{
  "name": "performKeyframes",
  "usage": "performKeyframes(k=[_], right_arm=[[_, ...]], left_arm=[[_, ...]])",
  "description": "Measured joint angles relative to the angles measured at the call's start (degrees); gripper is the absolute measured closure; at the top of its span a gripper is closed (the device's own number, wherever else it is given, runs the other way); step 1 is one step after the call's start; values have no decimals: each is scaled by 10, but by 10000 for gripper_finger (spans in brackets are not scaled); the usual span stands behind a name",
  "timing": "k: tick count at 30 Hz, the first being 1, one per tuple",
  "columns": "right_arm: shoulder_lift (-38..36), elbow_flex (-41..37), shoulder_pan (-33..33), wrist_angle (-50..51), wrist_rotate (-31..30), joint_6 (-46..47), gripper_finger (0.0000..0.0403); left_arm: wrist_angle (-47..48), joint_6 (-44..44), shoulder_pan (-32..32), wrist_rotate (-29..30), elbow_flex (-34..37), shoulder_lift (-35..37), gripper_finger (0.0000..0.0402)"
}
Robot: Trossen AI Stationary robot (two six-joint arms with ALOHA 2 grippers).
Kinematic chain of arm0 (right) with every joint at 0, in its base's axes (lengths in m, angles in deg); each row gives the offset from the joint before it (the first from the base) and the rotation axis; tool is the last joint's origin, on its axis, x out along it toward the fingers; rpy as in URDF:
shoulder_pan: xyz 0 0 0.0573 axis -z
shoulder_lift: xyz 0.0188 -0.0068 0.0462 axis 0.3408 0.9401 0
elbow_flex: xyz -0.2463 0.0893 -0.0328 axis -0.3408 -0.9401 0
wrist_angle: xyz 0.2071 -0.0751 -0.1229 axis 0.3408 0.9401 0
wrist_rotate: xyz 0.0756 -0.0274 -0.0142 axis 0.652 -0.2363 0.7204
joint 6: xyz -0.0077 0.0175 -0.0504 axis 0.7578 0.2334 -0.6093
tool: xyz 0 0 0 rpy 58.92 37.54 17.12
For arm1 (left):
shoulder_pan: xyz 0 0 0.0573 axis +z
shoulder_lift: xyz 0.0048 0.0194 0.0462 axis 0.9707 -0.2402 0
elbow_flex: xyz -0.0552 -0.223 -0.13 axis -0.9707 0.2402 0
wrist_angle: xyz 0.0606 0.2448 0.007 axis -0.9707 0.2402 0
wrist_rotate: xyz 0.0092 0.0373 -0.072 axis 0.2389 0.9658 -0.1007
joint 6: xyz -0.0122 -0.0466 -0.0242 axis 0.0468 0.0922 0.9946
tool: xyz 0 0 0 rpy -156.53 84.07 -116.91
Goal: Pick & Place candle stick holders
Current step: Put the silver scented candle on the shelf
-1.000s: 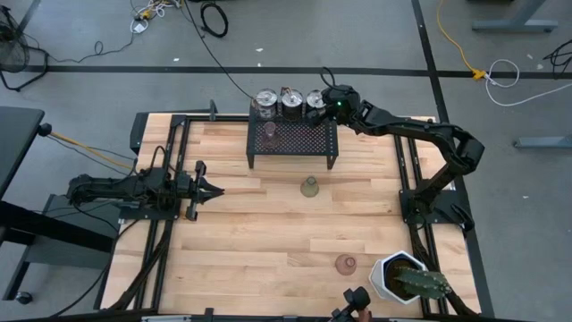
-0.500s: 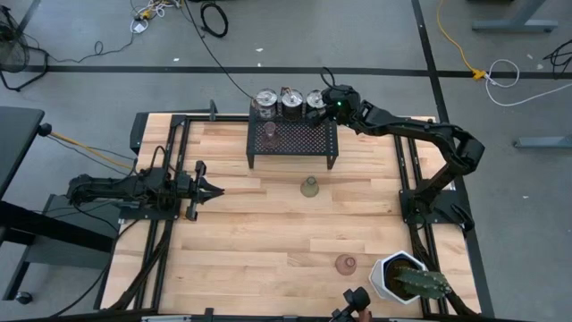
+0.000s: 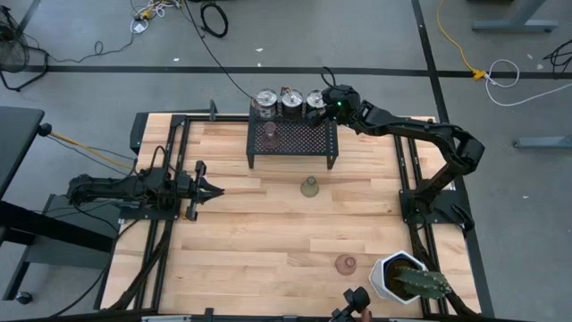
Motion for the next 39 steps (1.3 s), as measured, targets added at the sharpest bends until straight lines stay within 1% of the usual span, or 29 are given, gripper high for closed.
performKeyframes(k=[6,8,12,33,39], right_arm=[[0,0,0,-8,1,0,10],[-1,0,0,-14,11,0,6],[-1,0,0,-15,20,0,7],[0,0,0,-13,20,0,3],[0,0,0,-10,28,-1,3]], left_arm=[[0,0,0,0,0,0,367],[0,0,0,0,0,0,367],[0,0,0,0,0,0,367],[0,0,0,0,0,0,367],[0,0,0,0,0,0,367]])
